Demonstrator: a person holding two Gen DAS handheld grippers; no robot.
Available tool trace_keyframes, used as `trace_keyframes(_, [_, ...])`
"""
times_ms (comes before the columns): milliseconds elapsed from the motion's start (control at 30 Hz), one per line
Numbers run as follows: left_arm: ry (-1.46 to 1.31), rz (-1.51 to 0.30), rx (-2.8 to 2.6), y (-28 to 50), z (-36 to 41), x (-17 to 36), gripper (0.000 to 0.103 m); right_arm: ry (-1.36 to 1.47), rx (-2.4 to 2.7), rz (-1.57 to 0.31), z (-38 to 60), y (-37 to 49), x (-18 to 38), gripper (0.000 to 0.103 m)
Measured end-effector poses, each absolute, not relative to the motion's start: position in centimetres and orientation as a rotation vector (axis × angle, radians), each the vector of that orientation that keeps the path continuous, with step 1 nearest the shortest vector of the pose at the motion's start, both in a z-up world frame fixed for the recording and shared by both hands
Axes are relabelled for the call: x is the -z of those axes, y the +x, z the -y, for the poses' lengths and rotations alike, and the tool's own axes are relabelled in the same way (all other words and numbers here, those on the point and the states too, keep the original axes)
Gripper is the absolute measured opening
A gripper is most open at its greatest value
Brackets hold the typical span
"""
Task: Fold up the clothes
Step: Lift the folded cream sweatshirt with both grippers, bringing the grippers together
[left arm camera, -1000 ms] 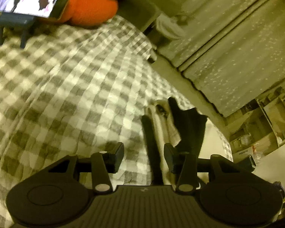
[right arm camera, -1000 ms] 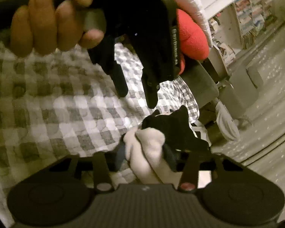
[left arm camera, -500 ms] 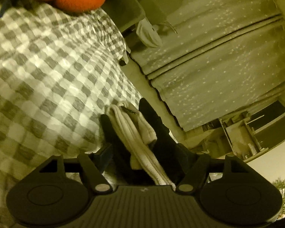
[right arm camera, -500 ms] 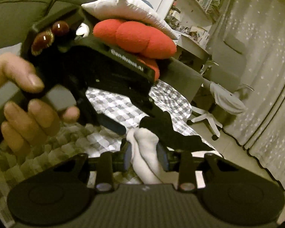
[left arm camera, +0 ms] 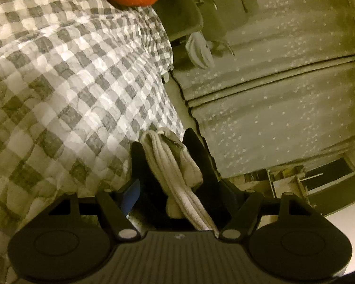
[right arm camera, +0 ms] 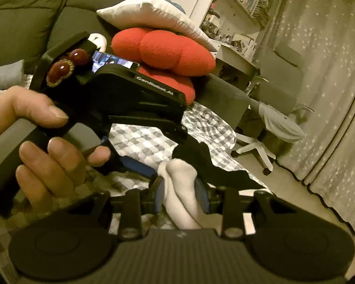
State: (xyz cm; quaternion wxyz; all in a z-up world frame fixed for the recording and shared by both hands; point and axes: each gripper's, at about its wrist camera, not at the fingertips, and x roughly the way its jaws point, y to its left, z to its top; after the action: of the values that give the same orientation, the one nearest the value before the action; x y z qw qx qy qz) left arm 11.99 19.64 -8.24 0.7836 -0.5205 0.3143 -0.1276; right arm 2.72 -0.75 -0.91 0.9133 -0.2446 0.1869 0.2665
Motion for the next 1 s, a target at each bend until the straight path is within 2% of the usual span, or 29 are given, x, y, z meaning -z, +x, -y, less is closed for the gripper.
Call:
trace_keyframes(233, [-1.179,-0.699,0.265,11.5,-19.5,9.0,0.076,-0.448,-0.548,-0.399,1.3,3.1,0.5,0.028])
trace_keyframes(700, [-1.207,-0.671,0.329,13.4,-19.0,9.0,0.094,-0.453,-0.561,-0.416,1.2,2.9,0.8,0.026])
trace_keyframes(1000, [-1.159,-0.701,0.345,14.5,-18.6,8.6,0.093,-0.496,-0.595,-0.422,0.9,2.4,1.0,0.022])
